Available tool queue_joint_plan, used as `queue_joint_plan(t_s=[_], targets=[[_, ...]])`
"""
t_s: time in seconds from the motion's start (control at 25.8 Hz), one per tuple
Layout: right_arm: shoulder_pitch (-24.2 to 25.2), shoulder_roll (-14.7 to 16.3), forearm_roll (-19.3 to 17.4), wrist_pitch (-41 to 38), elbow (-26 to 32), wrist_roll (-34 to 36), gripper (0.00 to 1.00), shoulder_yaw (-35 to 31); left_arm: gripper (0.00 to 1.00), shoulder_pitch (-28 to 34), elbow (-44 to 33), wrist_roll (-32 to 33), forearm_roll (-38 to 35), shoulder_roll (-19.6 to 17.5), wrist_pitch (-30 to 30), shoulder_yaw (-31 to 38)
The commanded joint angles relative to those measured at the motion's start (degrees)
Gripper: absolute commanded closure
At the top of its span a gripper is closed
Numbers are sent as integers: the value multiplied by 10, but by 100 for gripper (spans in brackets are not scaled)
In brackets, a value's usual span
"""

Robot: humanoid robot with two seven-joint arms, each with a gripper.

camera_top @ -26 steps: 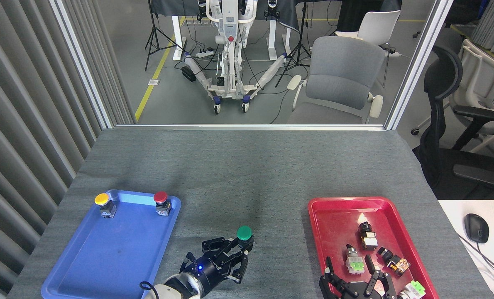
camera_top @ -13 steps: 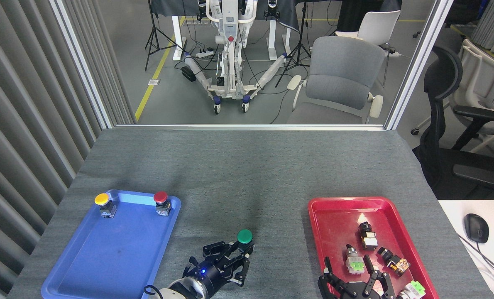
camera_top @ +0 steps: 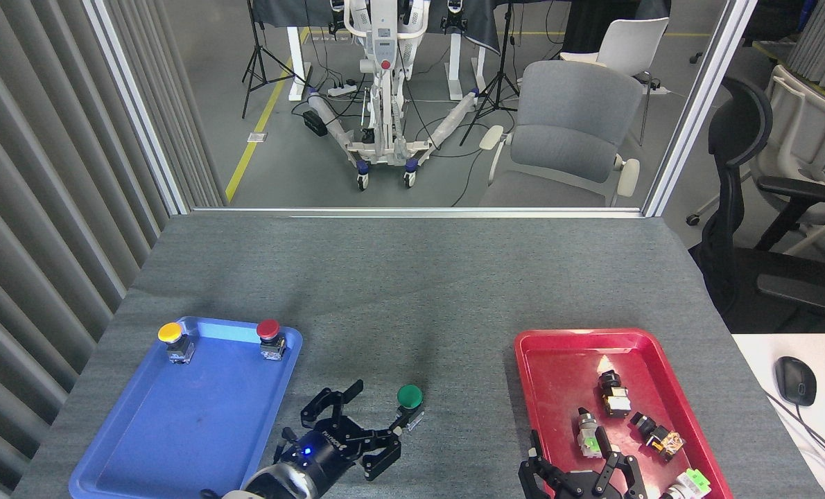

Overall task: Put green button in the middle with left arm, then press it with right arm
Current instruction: 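Release the button, withdraw left gripper, raise right gripper toward it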

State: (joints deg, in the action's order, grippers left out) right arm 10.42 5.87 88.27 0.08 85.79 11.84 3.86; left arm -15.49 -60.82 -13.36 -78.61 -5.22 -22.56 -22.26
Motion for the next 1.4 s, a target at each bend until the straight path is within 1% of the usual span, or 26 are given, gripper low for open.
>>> queue_joint_plan(t_s=[0.0,0.08,0.16,0.19,0.23,0.31,0.39,0.47,0.54,0.7,0.78,0.85,0.89,0.97,1.05,1.16,1.36], targets=[[-8,-2,0,4,-7,0,1,27,1,56,-105,1,94,-80,6,35],[-15,-9,0,14,-10,0,1,44,1,82,-143,1,141,-115,11,65],[-24,-14,1,19,-13,0,3,57,1,105,-174,-1,154,-131,20,107],[-31,-15,2,20,-26,0,4,65,1,118,-185,-2,153,-134,30,134],[-42,-16,2,22,-40,0,7,76,1,130,-192,-3,152,-134,46,159],[-68,-14,1,41,-62,0,17,104,1,139,-181,-13,147,-131,88,201],[-88,-11,0,66,-77,0,21,135,1,140,-163,-32,145,-131,102,206],[-104,-10,-2,70,-84,-1,27,157,1,140,-164,-33,145,-133,103,209],[-113,-15,-2,70,-91,0,39,173,1,140,-165,-30,149,-135,102,210],[-139,-24,-2,74,-129,1,71,203,1,144,-163,-30,151,-142,95,214],[-154,-24,-3,73,-151,1,86,220,1,144,-161,-30,151,-143,88,215],[-172,-27,-3,73,-173,1,98,236,1,142,-159,-29,151,-143,89,216],[-179,-30,-3,74,-181,1,100,241,1,141,-159,-28,151,-144,92,216],[-193,-38,-3,75,-194,0,100,247,1,141,-160,-28,151,-147,92,226],[-202,-48,-3,75,-207,-1,100,251,1,142,-160,-29,150,-148,87,251],[-221,-66,-4,75,-232,-1,100,251,1,142,-160,-29,151,-148,87,260],[-249,-91,-6,76,-292,-1,100,251,1,144,-164,-29,152,-150,86,281]])
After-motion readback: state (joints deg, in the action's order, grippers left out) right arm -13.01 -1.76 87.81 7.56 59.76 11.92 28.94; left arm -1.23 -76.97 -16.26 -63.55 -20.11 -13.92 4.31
